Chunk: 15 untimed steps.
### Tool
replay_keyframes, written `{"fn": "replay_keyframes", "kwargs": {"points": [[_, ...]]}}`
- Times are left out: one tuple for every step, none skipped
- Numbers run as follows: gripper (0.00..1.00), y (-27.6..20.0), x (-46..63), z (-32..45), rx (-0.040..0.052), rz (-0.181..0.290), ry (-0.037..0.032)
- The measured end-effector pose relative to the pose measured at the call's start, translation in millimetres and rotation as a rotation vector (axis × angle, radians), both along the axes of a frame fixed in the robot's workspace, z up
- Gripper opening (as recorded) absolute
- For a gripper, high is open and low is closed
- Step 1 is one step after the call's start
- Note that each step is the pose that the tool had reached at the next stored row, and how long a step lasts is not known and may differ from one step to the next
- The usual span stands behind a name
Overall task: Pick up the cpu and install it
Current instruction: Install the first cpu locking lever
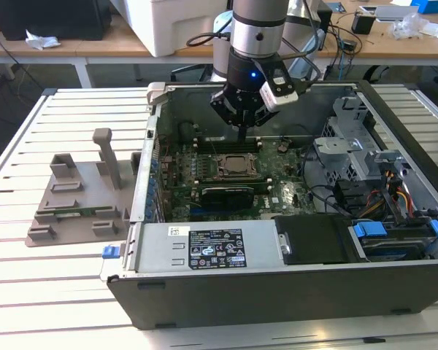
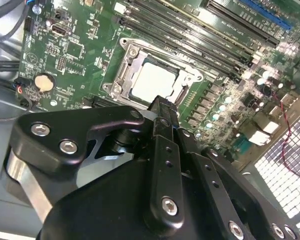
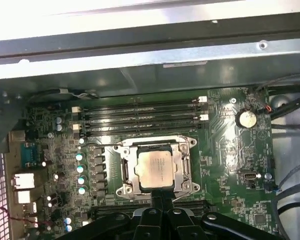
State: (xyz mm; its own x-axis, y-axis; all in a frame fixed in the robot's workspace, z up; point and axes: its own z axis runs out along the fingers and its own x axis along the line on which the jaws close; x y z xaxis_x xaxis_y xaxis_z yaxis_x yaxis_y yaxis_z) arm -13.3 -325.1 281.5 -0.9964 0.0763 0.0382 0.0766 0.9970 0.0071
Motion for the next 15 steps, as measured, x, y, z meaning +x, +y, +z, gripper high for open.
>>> {"fn": "replay_keyframes", "kwargs": {"points": [[0.11,0.0,0.0,0.0,0.0001,0.009,0.0000],[0.11,0.0,0.0,0.0,0.0000,0.024,0.0000],[0.11,0.0,0.0,0.0,0.0000,0.033,0.0000],[0.11,0.0,0.0,0.0,0.0000,0.039,0.0000],[0.11,0.0,0.0,0.0,0.0000,0.049,0.0000],[0.11,0.0,0.0,0.0,0.0000,0.055,0.0000],[0.11,0.0,0.0,0.0,0.0000,0.065,-0.0001],[0.11,0.0,0.0,0.0,0.0000,0.077,0.0000],[0.11,0.0,0.0,0.0,0.0000,0.088,0.0000],[0.11,0.0,0.0,0.0,0.0000,0.110,-0.0001],[0.11,0.0,0.0,0.0,0.0000,0.120,0.0000],[0.11,0.0,0.0,0.0,0.0000,0.126,0.0000],[0.11,0.0,0.0,0.0,0.0000,0.135,0.0000],[0.11,0.0,0.0,0.0,0.0000,0.148,0.0000],[0.11,0.0,0.0,0.0,0.0000,0.158,0.0000]]}}
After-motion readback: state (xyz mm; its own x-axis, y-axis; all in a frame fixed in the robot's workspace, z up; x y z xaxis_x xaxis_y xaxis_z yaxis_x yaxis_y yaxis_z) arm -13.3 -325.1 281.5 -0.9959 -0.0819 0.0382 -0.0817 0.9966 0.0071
